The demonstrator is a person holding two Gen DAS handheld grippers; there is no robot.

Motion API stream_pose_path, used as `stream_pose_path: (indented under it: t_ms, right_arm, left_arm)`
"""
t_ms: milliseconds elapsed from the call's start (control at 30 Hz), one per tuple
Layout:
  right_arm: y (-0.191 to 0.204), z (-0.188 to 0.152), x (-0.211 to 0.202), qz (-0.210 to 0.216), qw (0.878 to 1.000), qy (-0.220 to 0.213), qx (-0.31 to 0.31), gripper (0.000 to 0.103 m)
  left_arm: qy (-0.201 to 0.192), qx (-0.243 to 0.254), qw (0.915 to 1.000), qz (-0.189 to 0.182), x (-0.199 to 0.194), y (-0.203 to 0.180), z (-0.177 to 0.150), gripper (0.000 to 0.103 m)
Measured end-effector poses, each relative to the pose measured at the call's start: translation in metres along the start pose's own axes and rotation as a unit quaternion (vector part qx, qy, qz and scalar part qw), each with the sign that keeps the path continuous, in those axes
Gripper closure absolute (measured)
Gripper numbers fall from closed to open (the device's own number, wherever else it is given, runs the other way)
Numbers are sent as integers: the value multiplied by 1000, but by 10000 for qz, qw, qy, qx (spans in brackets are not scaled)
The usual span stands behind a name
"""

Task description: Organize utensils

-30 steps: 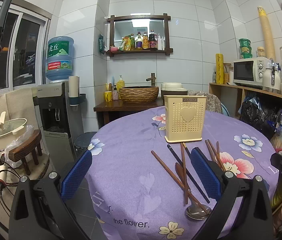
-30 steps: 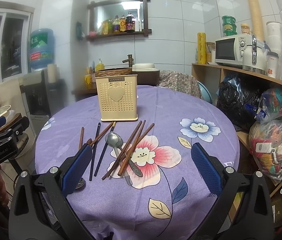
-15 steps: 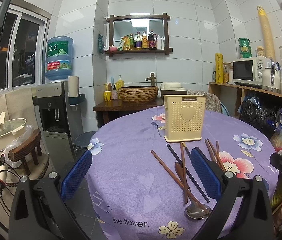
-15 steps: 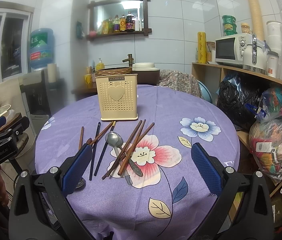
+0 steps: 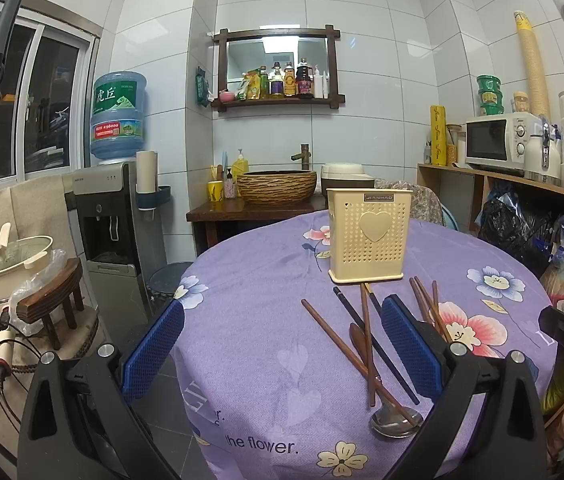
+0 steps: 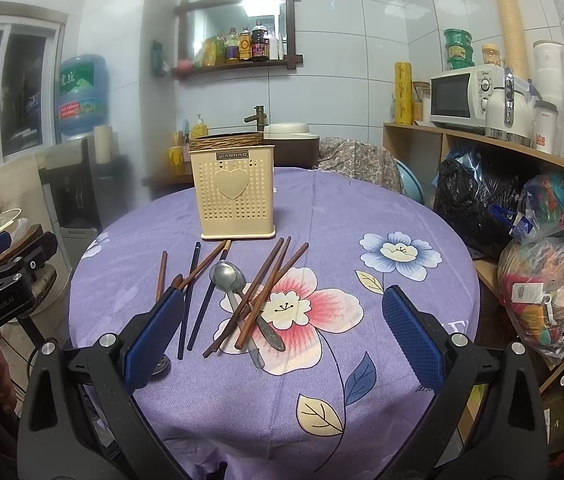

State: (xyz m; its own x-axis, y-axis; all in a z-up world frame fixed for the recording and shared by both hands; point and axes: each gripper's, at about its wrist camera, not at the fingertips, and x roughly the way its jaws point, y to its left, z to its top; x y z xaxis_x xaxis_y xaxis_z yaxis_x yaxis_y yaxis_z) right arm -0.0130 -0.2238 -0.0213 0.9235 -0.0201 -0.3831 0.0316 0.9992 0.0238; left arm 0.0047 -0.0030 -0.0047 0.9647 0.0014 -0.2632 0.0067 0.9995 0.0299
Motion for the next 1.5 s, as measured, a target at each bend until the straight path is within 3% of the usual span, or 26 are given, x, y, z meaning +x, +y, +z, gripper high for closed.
stream_pose_path:
  t_ms: [667, 867, 1133, 1333, 1500]
  right_arm:
    - [0, 0, 5, -63, 9999, 90, -56, 5]
    - [-10, 5, 34, -92, 9988, 432, -194, 5]
    - [-13, 11, 88, 477, 9928, 1071, -239, 5]
    - [-7, 17, 113, 586, 9896, 1271, -326, 5]
    - [-10, 25, 134, 185, 9889, 1396, -483, 5]
  left_arm:
    - [142, 46, 9999, -54, 5, -2, -5, 5]
    - [625, 180, 9977, -194, 33, 1, -7, 5]
    - [1389, 82, 9890, -503, 84, 16, -3, 6]
    - [2054, 37, 9744, -912, 123, 14, -4, 24]
    - [2265, 250, 9648, -1311, 142, -6, 3, 39]
